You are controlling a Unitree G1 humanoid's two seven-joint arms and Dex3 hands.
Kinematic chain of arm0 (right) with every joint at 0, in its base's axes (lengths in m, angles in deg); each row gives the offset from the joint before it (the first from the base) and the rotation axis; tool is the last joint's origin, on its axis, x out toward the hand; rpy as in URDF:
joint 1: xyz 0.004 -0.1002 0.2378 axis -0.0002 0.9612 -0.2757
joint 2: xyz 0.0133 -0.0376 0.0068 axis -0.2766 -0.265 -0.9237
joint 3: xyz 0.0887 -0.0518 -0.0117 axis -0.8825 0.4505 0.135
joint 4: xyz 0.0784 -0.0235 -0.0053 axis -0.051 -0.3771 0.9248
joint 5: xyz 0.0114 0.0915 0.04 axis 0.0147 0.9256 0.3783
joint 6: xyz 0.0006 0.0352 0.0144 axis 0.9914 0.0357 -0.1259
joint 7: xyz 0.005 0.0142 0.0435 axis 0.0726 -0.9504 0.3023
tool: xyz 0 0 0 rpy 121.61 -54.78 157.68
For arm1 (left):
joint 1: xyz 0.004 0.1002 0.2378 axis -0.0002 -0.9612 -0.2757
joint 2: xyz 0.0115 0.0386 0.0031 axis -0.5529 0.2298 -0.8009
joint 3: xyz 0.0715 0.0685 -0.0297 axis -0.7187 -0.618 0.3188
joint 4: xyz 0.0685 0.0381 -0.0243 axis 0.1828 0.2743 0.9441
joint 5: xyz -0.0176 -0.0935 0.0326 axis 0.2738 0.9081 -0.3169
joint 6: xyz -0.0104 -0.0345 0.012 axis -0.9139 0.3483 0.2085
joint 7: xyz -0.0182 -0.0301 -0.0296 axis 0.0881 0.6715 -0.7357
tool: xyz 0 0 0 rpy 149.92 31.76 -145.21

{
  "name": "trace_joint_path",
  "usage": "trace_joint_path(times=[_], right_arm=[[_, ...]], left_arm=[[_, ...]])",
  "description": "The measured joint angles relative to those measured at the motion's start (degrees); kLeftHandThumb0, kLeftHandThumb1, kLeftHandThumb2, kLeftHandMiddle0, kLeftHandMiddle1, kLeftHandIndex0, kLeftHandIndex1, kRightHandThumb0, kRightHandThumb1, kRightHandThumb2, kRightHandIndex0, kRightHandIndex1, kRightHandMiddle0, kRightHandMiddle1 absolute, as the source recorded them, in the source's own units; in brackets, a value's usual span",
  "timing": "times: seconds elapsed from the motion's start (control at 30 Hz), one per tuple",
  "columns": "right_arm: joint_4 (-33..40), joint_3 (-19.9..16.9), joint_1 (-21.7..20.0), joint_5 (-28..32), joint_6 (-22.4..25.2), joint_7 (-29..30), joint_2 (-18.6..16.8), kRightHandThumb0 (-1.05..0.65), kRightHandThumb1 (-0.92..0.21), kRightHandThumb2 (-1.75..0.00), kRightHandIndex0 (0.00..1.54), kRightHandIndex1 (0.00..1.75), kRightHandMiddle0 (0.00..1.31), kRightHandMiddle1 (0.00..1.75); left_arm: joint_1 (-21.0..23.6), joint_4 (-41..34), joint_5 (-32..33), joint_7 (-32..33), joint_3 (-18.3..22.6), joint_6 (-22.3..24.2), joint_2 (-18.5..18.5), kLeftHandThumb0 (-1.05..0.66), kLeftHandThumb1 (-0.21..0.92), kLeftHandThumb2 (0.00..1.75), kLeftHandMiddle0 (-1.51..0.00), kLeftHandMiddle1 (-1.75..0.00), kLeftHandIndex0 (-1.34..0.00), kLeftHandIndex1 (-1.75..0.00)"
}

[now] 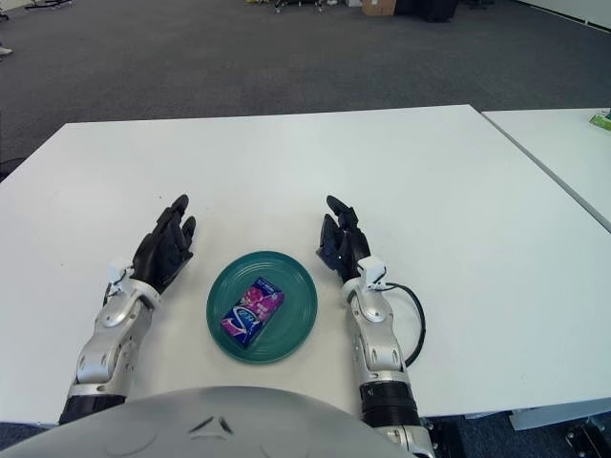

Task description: Put the gum into the plate.

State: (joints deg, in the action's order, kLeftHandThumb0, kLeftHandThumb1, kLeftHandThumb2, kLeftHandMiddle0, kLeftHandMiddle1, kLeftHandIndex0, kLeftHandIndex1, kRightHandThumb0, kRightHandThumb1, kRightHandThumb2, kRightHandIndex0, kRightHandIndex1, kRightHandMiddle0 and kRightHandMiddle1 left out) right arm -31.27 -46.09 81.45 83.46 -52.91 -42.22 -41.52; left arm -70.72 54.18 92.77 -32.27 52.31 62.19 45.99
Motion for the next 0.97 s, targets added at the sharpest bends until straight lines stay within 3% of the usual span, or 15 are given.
trace_joint_path(times=[0.4, 0.67, 0.97], right_arm=[[2.0, -0.04, 1.65, -0.13, 0.66, -0.49, 0.87, -0.67, -0.92, -1.01, 0.17, 0.0, 0.0, 0.43], [6.62, 0.68, 3.28, -1.33, 4.42, 0.06, 1.77, -0.67, -0.92, -1.01, 0.13, 0.0, 0.0, 0.35], [9.99, 1.3, 4.38, -3.42, 7.83, 0.91, 2.86, -0.68, -0.92, -1.01, 0.1, 0.0, 0.0, 0.3]], left_arm=[[-4.39, -0.37, -2.26, 3.19, -1.67, -5.73, 2.94, -1.05, 0.92, 1.05, -0.02, -0.01, -0.01, -0.01], [-5.84, -1.42, -4.57, 9.42, -1.3, -7.77, 6.38, -1.05, 0.92, 1.05, -0.05, -0.02, -0.05, -0.03], [-7.07, -1.77, -6.21, 12.07, -2.89, -10.13, 7.18, -1.05, 0.92, 1.05, -0.07, -0.02, -0.06, -0.04]])
